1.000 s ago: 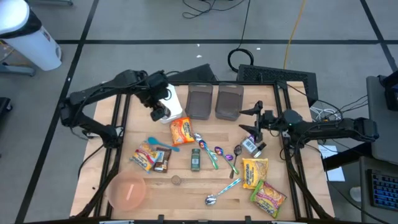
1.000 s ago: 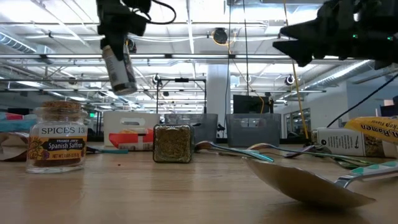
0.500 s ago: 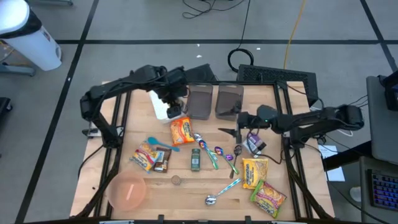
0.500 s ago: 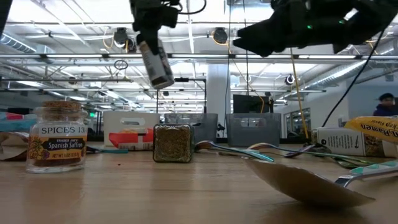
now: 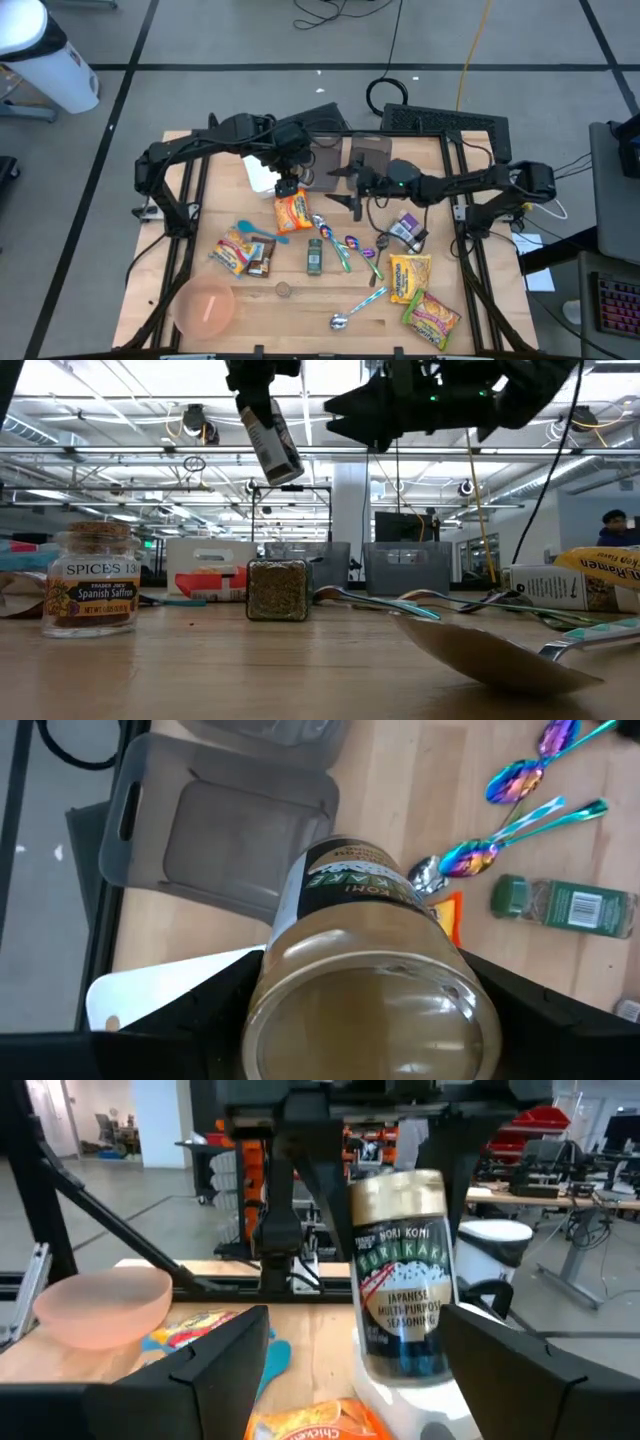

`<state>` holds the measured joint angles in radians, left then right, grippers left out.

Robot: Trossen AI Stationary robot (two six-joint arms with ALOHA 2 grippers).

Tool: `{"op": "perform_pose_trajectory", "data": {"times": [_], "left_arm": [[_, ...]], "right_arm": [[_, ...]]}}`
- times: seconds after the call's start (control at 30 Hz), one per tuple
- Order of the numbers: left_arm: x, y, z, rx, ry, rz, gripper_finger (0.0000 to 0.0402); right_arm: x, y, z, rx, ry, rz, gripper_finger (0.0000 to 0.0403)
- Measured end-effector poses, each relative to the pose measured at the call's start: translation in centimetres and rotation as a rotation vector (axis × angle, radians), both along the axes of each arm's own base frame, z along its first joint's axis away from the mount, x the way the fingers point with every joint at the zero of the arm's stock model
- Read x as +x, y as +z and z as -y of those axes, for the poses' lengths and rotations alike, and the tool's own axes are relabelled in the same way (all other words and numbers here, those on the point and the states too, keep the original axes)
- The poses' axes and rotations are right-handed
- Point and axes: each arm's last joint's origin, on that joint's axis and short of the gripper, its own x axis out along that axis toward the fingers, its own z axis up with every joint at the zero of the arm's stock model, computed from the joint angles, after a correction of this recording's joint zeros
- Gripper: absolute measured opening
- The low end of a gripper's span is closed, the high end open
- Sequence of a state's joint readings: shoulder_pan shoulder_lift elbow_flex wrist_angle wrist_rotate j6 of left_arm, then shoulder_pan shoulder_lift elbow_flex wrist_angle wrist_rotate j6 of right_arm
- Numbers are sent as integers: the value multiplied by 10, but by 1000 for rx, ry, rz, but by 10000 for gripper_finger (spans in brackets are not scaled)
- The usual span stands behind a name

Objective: Pick & Place Food Item
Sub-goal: Put the gold seasoning bottle into the left black bin

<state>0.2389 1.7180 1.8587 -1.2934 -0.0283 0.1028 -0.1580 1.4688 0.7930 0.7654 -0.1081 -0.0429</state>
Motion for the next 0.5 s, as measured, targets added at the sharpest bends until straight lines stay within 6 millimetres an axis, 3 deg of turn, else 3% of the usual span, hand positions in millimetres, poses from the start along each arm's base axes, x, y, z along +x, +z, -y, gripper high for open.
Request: {"op": "perform_pose_trajectory", "data": {"times": [0.27,0.5], "left_arm": [[3,0,10,1,-30,10,279],[5,1,17,3,-51,17,279]], "right_arm": [[24,-1,10,40,74,-13,284],[24,-1,21,61,47,-15,284]]}}
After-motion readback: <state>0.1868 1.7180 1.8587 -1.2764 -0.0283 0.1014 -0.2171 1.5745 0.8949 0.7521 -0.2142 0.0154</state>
